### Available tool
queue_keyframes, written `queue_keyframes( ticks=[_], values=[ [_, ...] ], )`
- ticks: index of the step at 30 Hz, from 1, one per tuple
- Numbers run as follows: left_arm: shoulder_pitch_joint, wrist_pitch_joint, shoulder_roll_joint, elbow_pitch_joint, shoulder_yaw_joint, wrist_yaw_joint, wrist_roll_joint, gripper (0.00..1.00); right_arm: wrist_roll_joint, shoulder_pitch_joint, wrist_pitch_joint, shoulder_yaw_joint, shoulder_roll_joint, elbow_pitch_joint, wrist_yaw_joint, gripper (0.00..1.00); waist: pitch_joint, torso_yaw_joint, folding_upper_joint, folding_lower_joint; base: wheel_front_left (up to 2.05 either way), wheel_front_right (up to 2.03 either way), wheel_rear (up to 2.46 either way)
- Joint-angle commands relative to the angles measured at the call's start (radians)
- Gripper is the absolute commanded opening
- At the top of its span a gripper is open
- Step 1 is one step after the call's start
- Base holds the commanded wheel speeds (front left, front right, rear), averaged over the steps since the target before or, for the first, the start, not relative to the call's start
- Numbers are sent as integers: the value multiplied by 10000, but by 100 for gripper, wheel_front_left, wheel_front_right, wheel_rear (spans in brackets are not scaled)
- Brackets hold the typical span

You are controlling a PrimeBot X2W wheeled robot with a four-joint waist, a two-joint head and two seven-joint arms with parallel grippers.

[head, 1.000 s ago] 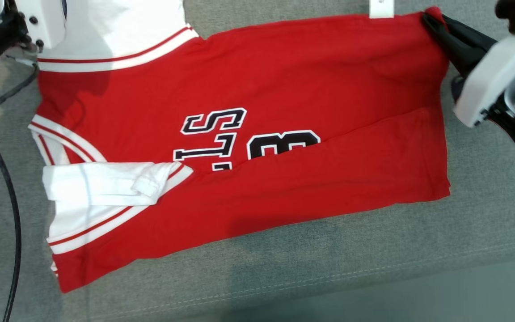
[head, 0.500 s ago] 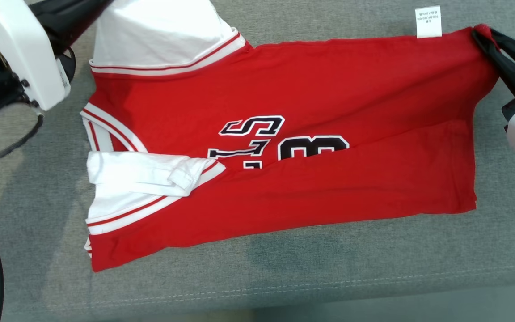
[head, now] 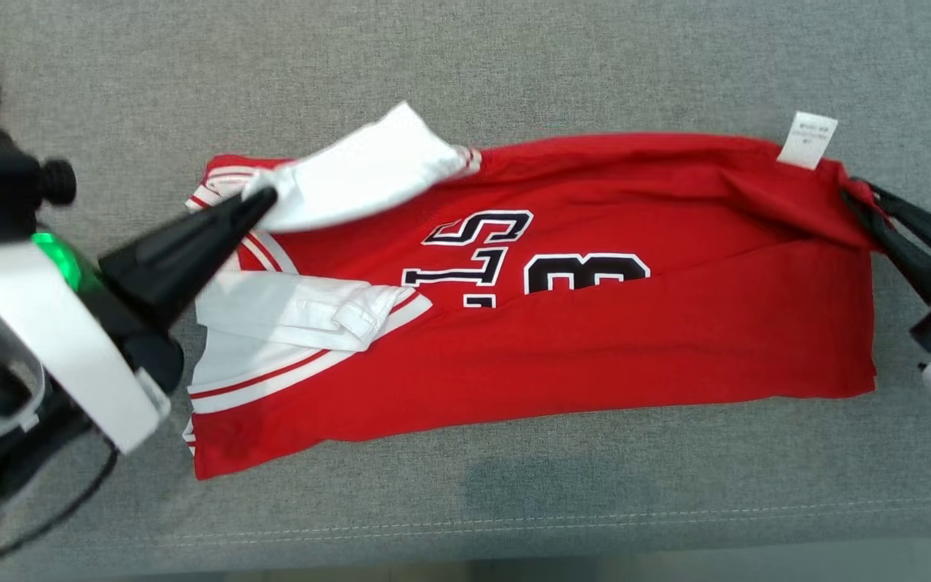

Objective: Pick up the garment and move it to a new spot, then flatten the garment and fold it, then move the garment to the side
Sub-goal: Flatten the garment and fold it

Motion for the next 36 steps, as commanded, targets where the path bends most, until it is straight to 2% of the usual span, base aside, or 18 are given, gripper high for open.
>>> queue_keyframes(
  ticks=[1, 2, 3, 4, 5, 6, 7, 10, 14, 15, 17, 20, 26, 31, 36],
  values=[
    [625, -291, 668, -612, 578, 278, -201, 0, 171, 1127, -114, -455, -371, -206, -2, 22, -39, 19, 0, 0, 0, 0, 0],
    [1085, -551, 740, -868, 657, 407, -282, 0, 93, 1486, -133, -564, -394, -399, -2, 48, -56, 41, 0, 0, 0, 0, 0],
    [1596, -886, 796, -1073, 763, 546, -362, 0, 334, 1934, -162, -862, -294, -569, -2, 54, -99, 74, 0, 0, 0, 0, 0],
    [2119, -1218, 827, -1186, 872, 745, -455, 0, 650, 2398, -180, -1472, -159, -493, -2, 65, -127, 109, 0, 0, 0, 0, 0],
    [2588, -1575, 825, -1287, 950, 882, -460, 34, 655, 2872, -189, -1909, -133, -424, -2, 100, -151, 166, 0, 0, 0, 0, 0],
    [3035, -1963, 726, -1343, 1025, 983, -528, 100, 814, 3350, -203, -2307, 5, -512, -2, 100, -175, 217, 0, 0, 0, 0, 0],
    [3801, -2645, 568, -1392, 1143, 1135, -574, 100, 1089, 4255, -221, -3373, 368, -712, -2, 100, -252, 318, 0, 0, 0, 0, 0],
    [4629, -3679, 324, -1341, 1416, 1204, -515, 100, 1146, 5520, -228, -4743, 987, -1413, -2, 100, -401, 400, 0, 0, 0, 0, 0],
    [5120, -4313, 206, -1383, 1472, 1213, -228, 100, 985, 6445, -230, -5513, 1438, -2089, -2, 100, -576, 449, 0, 0, 0, 0, 0],
    [5192, -4465, 241, -1354, 1477, 1326, 35, 100, 1039, 6693, -230, -5694, 1598, -2278, -2, 100, -637, 465, 0, 0, 0, 0, 0],
    [5228, -4705, 324, -1260, 1486, 1778, 704, 100, 1005, 7017, -231, -5988, 1778, -2565, -2, 100, -770, 480, 0, 0, 0, 0, 0],
    [5089, -4862, 414, -1208, 1384, 2710, 1877, 100, 1211, 7223, -231, -6724, 2374, -2615, -2, 100, -1031, 459, 0, 0, 0, 0, 0],
    [4458, -4789, 206, -1173, 1185, 4505, 3584, 100, 1250, 6648, 181, -7936, 4009, -2066, -2, 100, -1729, 314, 0, 0, 0, 0, 0],
    [3909, -4777, -413, -799, 802, 5307, 4380, 100, 884, 5902, 1025, -8375, 5095, -1305, -2, 100, -2370, 136, 0, 0, 0, 0, 0],
    [4098, -5148, -1149, -21, 577, 5715, 4581, 100, 594, 5616, 1402, -8349, 5582, -481, -2, 100, -2913, 70, 0, 0, 0, 0, 0]
  ],
)
